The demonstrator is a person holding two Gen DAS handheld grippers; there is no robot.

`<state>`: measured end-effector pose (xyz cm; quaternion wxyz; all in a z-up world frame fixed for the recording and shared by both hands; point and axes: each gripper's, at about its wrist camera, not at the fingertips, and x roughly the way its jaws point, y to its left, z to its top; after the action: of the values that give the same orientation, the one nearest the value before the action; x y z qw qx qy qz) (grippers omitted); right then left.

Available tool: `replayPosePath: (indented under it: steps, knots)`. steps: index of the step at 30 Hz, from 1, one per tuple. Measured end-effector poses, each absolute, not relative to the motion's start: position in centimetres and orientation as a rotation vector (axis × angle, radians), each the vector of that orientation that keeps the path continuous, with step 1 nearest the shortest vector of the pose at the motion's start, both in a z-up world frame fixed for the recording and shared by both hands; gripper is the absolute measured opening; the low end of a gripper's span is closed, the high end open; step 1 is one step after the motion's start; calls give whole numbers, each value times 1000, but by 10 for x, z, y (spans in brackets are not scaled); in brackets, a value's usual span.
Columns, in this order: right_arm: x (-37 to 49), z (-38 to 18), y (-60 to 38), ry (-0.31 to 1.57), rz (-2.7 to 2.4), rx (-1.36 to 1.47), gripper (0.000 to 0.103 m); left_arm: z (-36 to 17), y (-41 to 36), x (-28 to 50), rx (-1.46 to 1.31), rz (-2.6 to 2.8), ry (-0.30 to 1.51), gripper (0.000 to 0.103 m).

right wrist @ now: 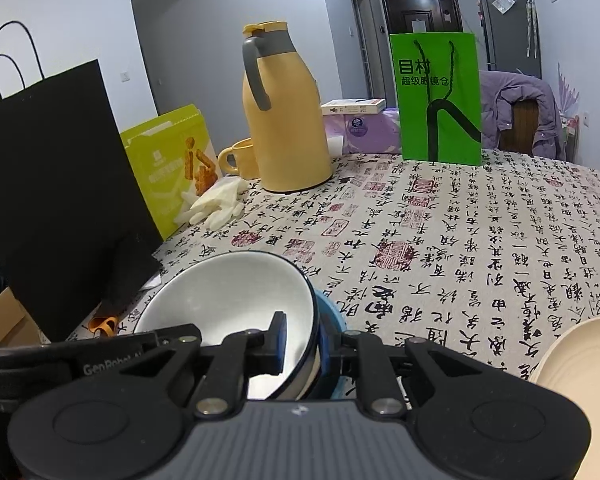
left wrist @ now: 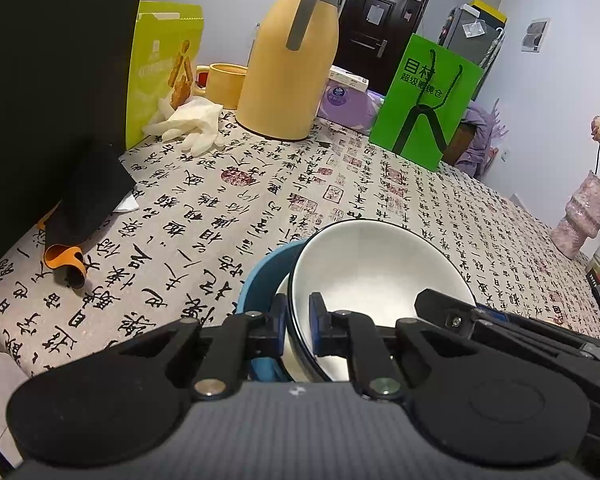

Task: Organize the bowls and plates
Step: 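Lower the white bowl into the stacked blue and white bowls, then open both grippers to release the white bowl in the stack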

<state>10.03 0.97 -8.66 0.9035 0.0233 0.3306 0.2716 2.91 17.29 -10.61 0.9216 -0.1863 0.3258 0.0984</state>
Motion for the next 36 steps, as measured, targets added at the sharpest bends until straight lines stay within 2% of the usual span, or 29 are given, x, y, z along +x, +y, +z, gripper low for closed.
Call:
replayPosePath:
  steps: [4,9,23,36]
  knots:
    - [100,-83,7,670,568,55,16,-105,172,30,-374,208,666,12]
    - [100,-85,4,668,562,60,7,-105,171,30,-371,210,667,12]
    - [100,-91,9,663,563,56,8,-85,172,29,-299,246,633,12]
    - [103,-96,10,683,553,44,8,-92,175,31,-314,263,653,13]
